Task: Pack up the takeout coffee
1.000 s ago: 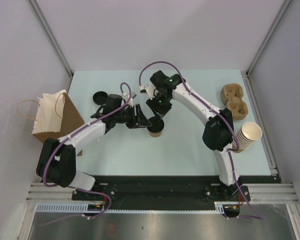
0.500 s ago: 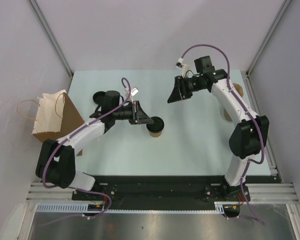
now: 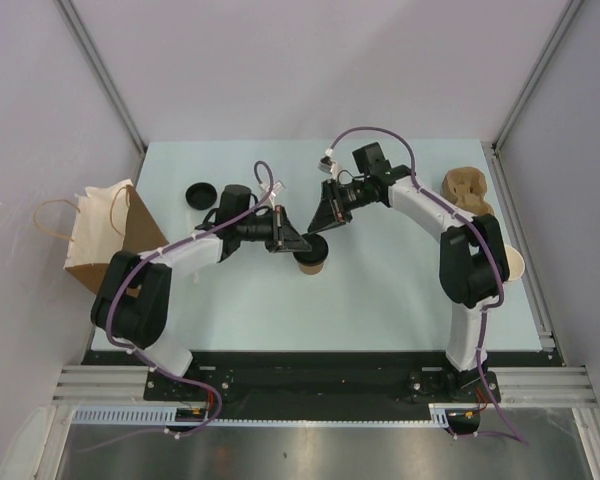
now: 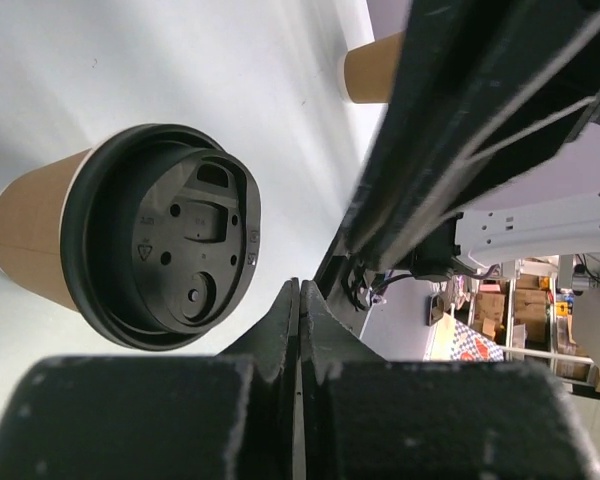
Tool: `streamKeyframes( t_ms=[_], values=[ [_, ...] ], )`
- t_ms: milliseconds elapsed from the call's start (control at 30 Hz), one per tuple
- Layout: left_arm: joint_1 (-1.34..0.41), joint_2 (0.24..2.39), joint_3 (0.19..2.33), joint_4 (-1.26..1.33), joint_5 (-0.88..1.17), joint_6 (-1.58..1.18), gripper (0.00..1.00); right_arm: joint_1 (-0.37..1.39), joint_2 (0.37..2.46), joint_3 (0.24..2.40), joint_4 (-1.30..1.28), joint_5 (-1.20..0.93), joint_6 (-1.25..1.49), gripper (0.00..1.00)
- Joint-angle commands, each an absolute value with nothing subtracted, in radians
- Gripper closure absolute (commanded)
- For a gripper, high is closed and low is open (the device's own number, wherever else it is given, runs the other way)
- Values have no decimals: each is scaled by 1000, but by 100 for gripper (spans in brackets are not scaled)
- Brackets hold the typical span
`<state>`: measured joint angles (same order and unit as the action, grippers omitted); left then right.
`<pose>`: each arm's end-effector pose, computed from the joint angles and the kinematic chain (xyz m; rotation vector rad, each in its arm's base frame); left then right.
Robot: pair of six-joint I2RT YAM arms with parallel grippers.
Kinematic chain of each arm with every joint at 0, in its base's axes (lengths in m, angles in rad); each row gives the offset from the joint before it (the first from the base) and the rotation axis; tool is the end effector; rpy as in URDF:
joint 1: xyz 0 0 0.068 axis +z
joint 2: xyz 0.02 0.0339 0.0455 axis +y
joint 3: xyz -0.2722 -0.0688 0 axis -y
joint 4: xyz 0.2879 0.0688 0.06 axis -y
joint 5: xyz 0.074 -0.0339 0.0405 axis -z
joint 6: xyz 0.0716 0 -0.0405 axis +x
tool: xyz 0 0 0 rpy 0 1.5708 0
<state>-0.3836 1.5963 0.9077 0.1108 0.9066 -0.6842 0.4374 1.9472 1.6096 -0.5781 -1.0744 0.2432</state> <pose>0.3371 -0.1969 0.1845 0.2494 2.3059 -1.5587 0.4058 0.2593 0.2422 -0.7180 2.3478 1.6240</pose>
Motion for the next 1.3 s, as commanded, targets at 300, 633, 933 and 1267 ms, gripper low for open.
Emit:
streamKeyframes(
  t_ms=[300, 633, 933, 1267],
  values=[
    [-388, 1689, 953, 199, 937, -675, 100, 426, 2075, 1592, -554, -1035, 227, 88],
    [-362, 1787, 948, 170, 913, -650, 100, 442, 2144, 1600, -609, -973, 181, 94],
    [-337, 1867, 936, 140, 896, -646, 100, 422, 2189, 1595, -624, -980, 176, 96],
    [-328, 1901, 933, 8, 746, -540, 100, 428, 2215, 1575, -621, -988, 170, 96]
  ],
)
